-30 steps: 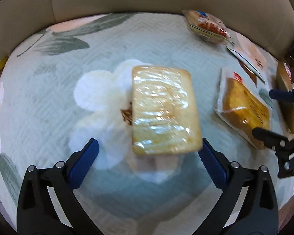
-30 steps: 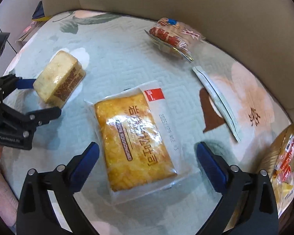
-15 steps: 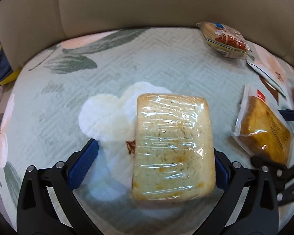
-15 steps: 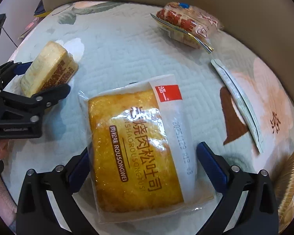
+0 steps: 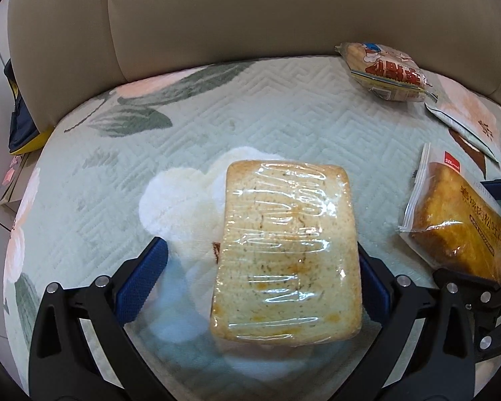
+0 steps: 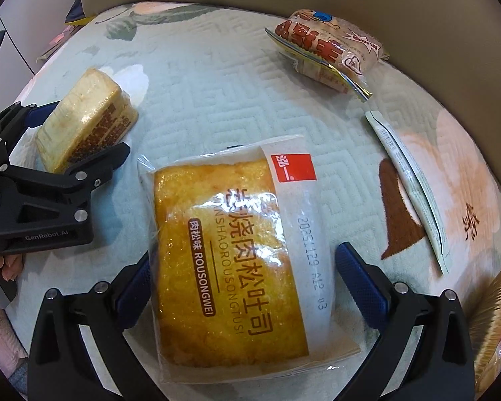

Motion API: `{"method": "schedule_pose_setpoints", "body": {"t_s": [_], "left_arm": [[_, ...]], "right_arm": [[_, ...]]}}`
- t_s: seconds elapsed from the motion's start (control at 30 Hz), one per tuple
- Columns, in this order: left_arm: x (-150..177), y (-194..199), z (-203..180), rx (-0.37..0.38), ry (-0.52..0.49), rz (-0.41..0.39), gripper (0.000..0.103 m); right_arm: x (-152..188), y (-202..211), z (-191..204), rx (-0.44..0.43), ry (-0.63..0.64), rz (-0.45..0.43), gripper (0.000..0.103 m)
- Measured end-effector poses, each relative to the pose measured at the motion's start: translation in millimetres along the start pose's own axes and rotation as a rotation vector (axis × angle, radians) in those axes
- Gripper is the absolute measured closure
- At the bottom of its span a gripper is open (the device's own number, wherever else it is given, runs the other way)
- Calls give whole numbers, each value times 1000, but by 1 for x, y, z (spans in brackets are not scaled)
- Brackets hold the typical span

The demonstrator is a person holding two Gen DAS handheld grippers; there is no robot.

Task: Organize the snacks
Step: 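Grasp the wrapped bread loaf with the left tool while the right tool grasps the yellow toast bag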

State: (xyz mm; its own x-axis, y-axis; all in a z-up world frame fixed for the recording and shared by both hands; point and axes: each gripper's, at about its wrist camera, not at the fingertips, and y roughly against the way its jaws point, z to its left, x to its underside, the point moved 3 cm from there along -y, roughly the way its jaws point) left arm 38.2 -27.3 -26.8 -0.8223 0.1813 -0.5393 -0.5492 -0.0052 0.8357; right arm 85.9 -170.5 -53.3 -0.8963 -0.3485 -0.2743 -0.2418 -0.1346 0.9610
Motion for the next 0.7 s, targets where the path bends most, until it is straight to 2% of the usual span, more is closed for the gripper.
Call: {"method": "schedule_pose_setpoints", "body": {"t_s": [0.03, 0.13, 0.27, 0.43, 0.7], "left_arm": [[-1, 1, -9, 1, 1, 1, 3], [-6, 2, -2, 18, -1, -2, 3], [-4, -5, 7, 83, 0, -12, 3], [-1, -4, 3, 21, 24, -35, 3], [-2, -6, 7, 27, 34, -40, 3]], "right_arm": [[-1, -1, 2, 1, 0, -1, 5], [4, 2, -5, -1, 2, -5, 5], [2, -1, -6, -3, -3, -17, 5], [6, 3, -7, 3, -7, -24, 5], [7, 2, -6, 1, -8, -30, 5]]}}
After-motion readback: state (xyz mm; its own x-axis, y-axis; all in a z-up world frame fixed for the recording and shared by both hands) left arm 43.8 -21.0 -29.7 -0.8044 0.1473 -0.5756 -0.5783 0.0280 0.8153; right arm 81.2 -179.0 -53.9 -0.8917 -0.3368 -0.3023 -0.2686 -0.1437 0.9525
